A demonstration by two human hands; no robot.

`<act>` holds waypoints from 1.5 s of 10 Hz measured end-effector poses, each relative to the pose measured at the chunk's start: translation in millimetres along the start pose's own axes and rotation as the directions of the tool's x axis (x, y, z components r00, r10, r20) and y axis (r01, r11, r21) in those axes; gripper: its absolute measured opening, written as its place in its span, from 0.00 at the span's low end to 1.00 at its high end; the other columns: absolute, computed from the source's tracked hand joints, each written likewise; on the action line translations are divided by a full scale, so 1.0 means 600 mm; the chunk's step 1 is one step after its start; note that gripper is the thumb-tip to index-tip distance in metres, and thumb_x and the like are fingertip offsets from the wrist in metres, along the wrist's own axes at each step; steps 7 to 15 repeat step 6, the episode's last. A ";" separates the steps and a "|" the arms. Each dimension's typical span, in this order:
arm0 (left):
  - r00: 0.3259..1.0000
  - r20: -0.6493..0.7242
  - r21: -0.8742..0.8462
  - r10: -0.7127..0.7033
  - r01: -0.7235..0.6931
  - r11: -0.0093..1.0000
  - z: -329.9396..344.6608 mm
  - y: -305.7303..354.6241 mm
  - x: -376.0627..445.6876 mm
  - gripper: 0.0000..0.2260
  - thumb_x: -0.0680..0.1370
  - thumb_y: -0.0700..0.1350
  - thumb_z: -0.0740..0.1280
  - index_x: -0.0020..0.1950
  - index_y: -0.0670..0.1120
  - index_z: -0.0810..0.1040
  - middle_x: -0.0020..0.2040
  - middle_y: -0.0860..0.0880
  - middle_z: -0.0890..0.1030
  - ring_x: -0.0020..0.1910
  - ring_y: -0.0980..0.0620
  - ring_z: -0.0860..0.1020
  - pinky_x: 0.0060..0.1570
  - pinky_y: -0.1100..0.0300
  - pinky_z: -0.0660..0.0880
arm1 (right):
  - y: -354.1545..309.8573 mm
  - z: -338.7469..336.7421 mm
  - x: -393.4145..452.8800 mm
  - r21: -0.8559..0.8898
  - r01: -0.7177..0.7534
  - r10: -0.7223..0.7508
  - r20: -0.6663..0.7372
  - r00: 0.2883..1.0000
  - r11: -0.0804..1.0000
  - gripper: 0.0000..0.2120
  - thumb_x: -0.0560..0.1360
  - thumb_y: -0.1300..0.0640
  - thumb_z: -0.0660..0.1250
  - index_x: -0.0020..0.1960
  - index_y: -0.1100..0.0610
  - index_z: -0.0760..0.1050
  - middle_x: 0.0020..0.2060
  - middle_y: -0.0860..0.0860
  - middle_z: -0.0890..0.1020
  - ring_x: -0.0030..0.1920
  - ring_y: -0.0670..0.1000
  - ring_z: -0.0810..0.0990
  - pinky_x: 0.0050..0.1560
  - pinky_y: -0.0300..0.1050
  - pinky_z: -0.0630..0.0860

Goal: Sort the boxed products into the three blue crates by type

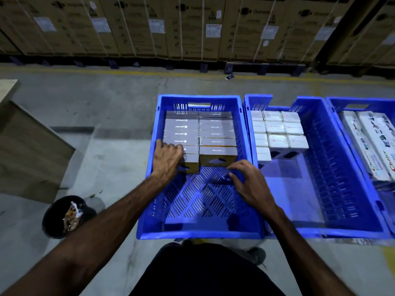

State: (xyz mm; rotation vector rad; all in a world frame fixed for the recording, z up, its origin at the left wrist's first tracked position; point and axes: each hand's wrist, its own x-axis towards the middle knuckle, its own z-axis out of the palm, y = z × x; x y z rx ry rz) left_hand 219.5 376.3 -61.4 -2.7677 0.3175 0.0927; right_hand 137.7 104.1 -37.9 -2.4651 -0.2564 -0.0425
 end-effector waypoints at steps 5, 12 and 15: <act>0.979 -0.203 -0.611 0.028 -0.149 0.777 -0.088 0.100 -0.130 0.16 0.78 0.57 0.70 0.59 0.49 0.80 0.52 0.48 0.83 0.53 0.44 0.78 0.51 0.47 0.77 | -0.019 -0.024 -0.070 0.137 -0.031 0.047 -0.115 0.992 0.990 0.05 0.80 0.60 0.71 0.55 0.55 0.83 0.49 0.48 0.84 0.50 0.44 0.80 0.53 0.31 0.72; 0.939 -0.326 -0.678 0.108 -0.312 0.666 -0.105 0.150 -0.142 0.19 0.79 0.59 0.68 0.65 0.50 0.80 0.56 0.50 0.82 0.56 0.44 0.77 0.53 0.46 0.76 | -0.015 -0.041 -0.106 0.148 -0.079 0.111 -0.219 0.969 0.986 0.06 0.80 0.57 0.70 0.55 0.55 0.83 0.50 0.48 0.84 0.51 0.48 0.82 0.54 0.45 0.78; 0.939 -0.326 -0.678 0.108 -0.312 0.666 -0.105 0.150 -0.142 0.19 0.79 0.59 0.68 0.65 0.50 0.80 0.56 0.50 0.82 0.56 0.44 0.77 0.53 0.46 0.76 | -0.015 -0.041 -0.106 0.148 -0.079 0.111 -0.219 0.969 0.986 0.06 0.80 0.57 0.70 0.55 0.55 0.83 0.50 0.48 0.84 0.51 0.48 0.82 0.54 0.45 0.78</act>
